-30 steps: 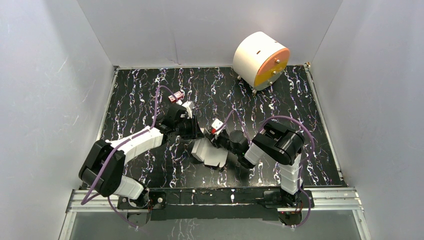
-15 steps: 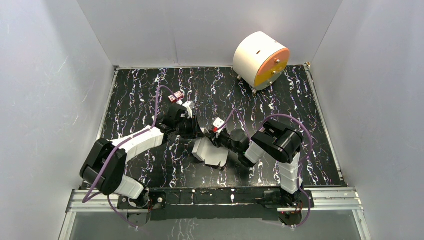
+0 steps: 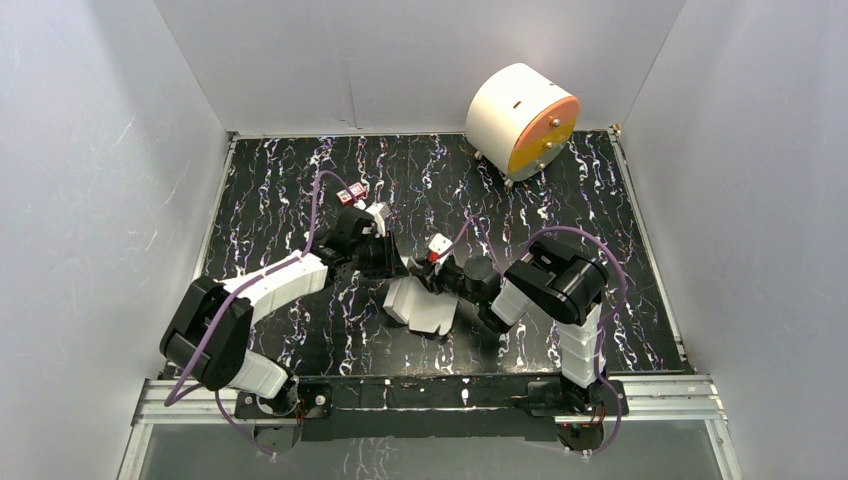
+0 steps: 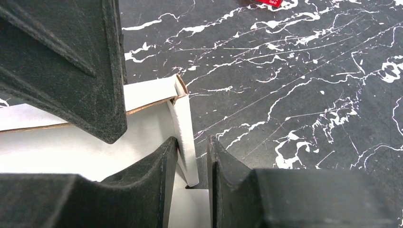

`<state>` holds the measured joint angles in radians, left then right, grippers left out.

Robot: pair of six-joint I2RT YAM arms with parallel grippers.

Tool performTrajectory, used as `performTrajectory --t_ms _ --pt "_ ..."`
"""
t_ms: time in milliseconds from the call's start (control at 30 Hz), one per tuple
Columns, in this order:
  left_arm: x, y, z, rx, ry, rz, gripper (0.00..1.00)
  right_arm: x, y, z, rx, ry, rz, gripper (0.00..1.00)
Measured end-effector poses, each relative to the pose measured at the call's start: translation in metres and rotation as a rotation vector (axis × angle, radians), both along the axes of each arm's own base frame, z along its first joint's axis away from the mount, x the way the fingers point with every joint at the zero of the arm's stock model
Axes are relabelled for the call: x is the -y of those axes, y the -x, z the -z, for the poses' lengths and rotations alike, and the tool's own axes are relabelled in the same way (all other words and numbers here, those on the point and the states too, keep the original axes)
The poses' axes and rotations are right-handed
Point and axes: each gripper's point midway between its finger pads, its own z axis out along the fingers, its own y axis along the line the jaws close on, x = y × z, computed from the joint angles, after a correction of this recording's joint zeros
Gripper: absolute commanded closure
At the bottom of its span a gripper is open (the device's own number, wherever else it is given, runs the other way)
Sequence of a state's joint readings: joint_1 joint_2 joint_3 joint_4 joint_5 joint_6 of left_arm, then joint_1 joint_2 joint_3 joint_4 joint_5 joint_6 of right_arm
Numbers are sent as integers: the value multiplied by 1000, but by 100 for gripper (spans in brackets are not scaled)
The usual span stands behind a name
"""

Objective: Fold the paper box

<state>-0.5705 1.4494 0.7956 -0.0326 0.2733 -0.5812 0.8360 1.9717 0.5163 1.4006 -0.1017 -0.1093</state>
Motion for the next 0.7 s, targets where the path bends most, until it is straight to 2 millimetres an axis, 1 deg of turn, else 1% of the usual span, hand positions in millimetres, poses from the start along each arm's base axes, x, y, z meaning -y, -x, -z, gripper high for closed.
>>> performTrajectory --t_ms 167,333,567,700 --pt "-1 2 1 -9 -9 3 79 -2 1 -5 7 -15 -22 61" --pt "-1 3 1 -13 -12 5 79 -3 3 -13 18 -30 -42 68" --pt "-2 2 0 -9 -13 3 79 -7 3 -13 16 -23 -59 81" --pt "-2 0 -1 -5 -10 -2 79 -8 1 -11 25 -9 -52 82"
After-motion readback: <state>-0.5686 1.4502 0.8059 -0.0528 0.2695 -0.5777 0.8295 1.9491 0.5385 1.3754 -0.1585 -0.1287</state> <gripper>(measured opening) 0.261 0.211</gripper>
